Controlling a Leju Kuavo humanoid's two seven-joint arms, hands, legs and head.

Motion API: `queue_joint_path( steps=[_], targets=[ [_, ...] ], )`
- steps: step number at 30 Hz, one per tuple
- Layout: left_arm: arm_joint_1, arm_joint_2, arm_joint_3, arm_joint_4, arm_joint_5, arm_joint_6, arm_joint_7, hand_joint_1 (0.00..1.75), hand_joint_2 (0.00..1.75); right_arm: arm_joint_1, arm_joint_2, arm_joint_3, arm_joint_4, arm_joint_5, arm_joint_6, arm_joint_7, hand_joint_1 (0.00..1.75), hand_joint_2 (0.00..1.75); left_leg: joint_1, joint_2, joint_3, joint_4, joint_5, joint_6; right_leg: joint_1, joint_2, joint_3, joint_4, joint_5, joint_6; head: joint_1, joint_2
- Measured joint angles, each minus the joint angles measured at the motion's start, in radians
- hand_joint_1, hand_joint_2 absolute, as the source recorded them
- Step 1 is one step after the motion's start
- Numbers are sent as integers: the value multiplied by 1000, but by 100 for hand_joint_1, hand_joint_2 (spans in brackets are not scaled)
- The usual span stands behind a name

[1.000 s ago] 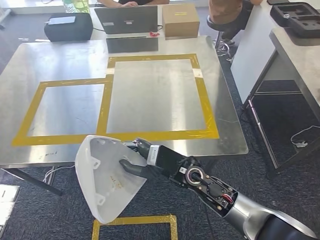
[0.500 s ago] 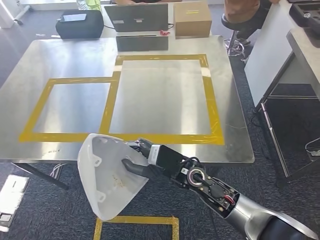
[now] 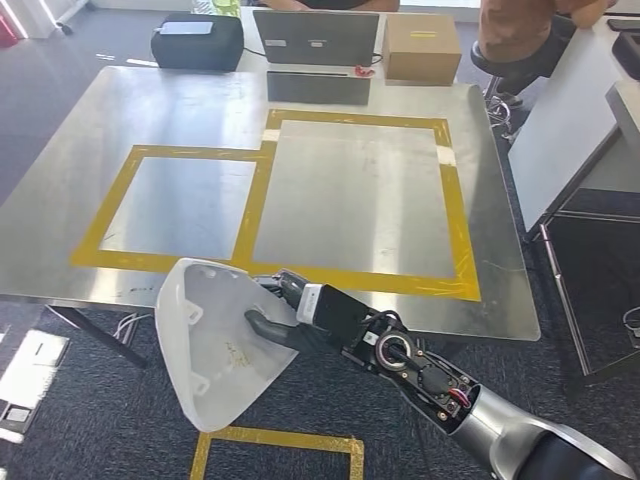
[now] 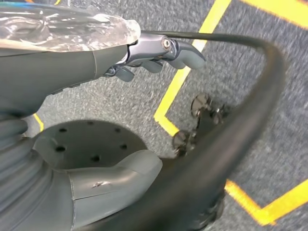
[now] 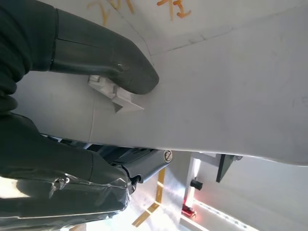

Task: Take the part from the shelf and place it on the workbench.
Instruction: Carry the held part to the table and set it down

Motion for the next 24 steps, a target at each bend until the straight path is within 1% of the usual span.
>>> queue_joint_path(
  steps=[1,2,3,4,5,6,7,8,9,11,12,13,14,15,16,17,18,19,20,21,22,23,24],
  targets=[
    [0,0,0,0,0,0,-1,0,175,1,-2,-1,0,0,-1,1,175,175,0,-4,2,0,-1,3,0,4,-32,71,-30,1,4,0],
    [0,0,0,0,0,-1,-1,0,175,3,-4,-2,0,1,-2,2,175,175,-1,-10,4,0,-3,6,0,7,-61,132,-49,2,7,0],
    [0,0,0,0,0,-2,-2,0,175,5,-5,-2,0,3,-4,4,175,175,-2,-16,6,1,-4,7,0,8,-78,163,-49,4,9,0],
    [0,-1,0,0,0,-3,-2,0,175,6,-7,-3,0,4,-5,5,175,175,-2,-22,9,1,-6,7,0,9,-78,154,-28,4,12,0],
    [0,-2,0,0,0,-3,-2,0,175,6,-8,-4,0,5,-7,6,175,175,-2,-29,13,2,-8,6,-1,11,-60,107,10,4,16,0],
    [0,-2,-1,0,0,-4,-3,0,175,5,-9,-6,0,5,-8,6,175,175,-1,-36,17,4,-11,4,-2,19,-32,38,52,3,21,0],
    [0,-3,-1,0,0,-4,-3,0,175,5,-10,-8,0,5,-8,6,175,175,-3,-42,17,8,-14,0,-3,30,-6,-27,83,2,24,0],
    [-1,-3,-1,0,1,-4,-4,0,175,5,-11,-10,-1,5,-9,6,175,175,-4,-48,14,12,-16,-3,-5,39,17,-77,98,1,26,0],
    [-2,-3,-1,0,1,-5,-4,0,175,5,-12,-11,-1,6,-10,7,175,175,-4,-54,9,15,-16,-8,-6,47,30,-105,100,-2,26,0],
    [0,-2,-1,0,1,-5,-4,0,175,5,-13,-14,-1,7,-15,10,175,175,-3,-62,1,17,-12,-18,-5,46,39,-120,94,-8,24,0],
    [1,0,-1,0,2,-6,-4,0,175,5,-13,-16,-2,9,-19,11,175,175,-3,-61,-1,21,-14,-22,-6,42,41,-123,96,-12,24,0],
    [2,1,-1,0,2,-6,-3,0,175,5,-14,-20,-5,11,-24,13,175,175,-3,-53,-8,37,-25,-28,-8,38,44,-127,98,-16,21,0],
    [2,1,-1,0,3,-6,-3,0,175,5,-17,-25,-8,12,-30,15,175,175,-2,-43,-24,72,-45,-34,-11,33,48,-132,100,-19,14,0],
    [2,1,-1,0,4,-6,-3,0,175,5,-21,-32,-12,14,-38,18,175,175,1,-30,-52,129,-73,-40,-11,26,50,-134,100,-22,6,0],
    [1,1,-1,0,5,-6,-3,0,175,6,-27,-39,-16,15,-47,23,175,175,4,-20,-89,199,-103,-46,-11,19,51,-134,100,-24,-2,0],
    [1,0,-1,0,6,-7,-3,0,175,9,-35,-47,-20,18,-57,29,175,175,7,-16,-124,263,-124,-50,-10,12,51,-134,99,-25,-7,0],
    [2,0,-1,0,9,-7,-3,0,175,12,-44,-56,-24,21,-69,37,175,175,10,-14,-147,302,-130,-53,-10,5,51,-134,98,-25,-9,0],
    [3,-1,-1,0,12,-7,-3,0,175,16,-53,-65,-30,26,-82,47,175,175,12,-12,-151,303,-118,-54,-10,0,52,-134,97,-26,-11,0],
    [4,-1,-1,0,14,-7,-3,0,175,20,-64,-75,-37,30,-95,58,175,175,13,-10,-133,263,-89,-53,-11,-4,53,-134,96,-25,-13,0],
    [4,0,-1,0,17,-7,-3,0,175,23,-75,-86,-45,34,-107,67,175,175,13,-4,-100,194,-52,-50,-11,-8,55,-134,95,-23,-15,0],
    [3,1,-1,0,18,-7,-3,0,175,26,-86,-97,-53,36,-117,76,175,175,11,6,-62,121,-24,-45,-9,-11,56,-134,93,-21,-16,0],
    [2,2,-1,0,19,-6,-3,0,175,29,-98,-110,-60,38,-125,82,175,175,7,14,-33,62,-6,-40,-7,-14,57,-134,91,-17,-17,0],
    [1,3,-1,0,20,-6,-3,0,175,32,-110,-122,-67,39,-132,88,175,175,3,21,-16,27,0,-34,-6,-17,58,-135,89,-13,-17,0]
  ],
)
